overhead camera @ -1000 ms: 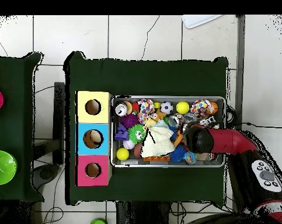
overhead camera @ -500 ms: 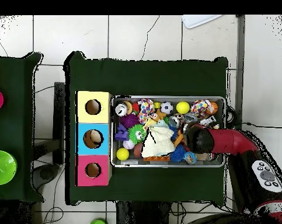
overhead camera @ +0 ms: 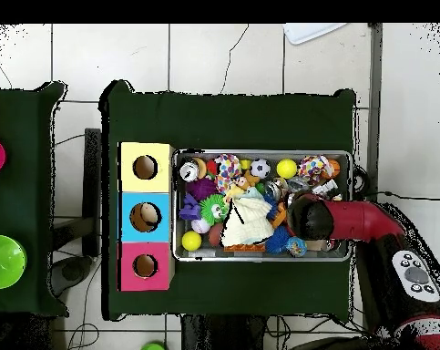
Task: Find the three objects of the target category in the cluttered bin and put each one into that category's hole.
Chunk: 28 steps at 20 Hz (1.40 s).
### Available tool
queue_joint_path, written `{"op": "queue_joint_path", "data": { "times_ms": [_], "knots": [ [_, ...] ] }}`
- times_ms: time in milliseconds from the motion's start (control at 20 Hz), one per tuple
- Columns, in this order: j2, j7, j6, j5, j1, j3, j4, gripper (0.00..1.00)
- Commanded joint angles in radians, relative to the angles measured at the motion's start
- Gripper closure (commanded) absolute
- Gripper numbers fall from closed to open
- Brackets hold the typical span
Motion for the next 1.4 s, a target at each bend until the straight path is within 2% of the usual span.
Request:
{"op": "queue_joint_path", "data": {
  "times_ms": [50, 300, 550, 750, 850, 1150, 1400],
  "knots": [
    [-0.06, -0.04, 0.067, -0.049, 0.053, -0.028, 0.028, 0.0],
    [-0.065, -0.035, 0.078, -0.047, 0.089, -0.049, 0.013, 0.0],
    [-0.084, -0.042, 0.069, -0.038, 0.091, -0.056, 0.029, 0.0],
    [-0.071, -0.09, 0.02, -0.081, 0.086, -0.039, 0.024, 0.0],
    [-0.071, -0.123, 0.009, -0.088, 0.071, -0.012, 0.016, 0.0],
    [-0.055, -0.35, 0.054, -0.125, -0.004, 0.131, -0.013, 0.0],
    [-0.054, -0.42, 0.062, -0.179, -0.032, 0.206, -0.034, 0.0]
  ]
}}
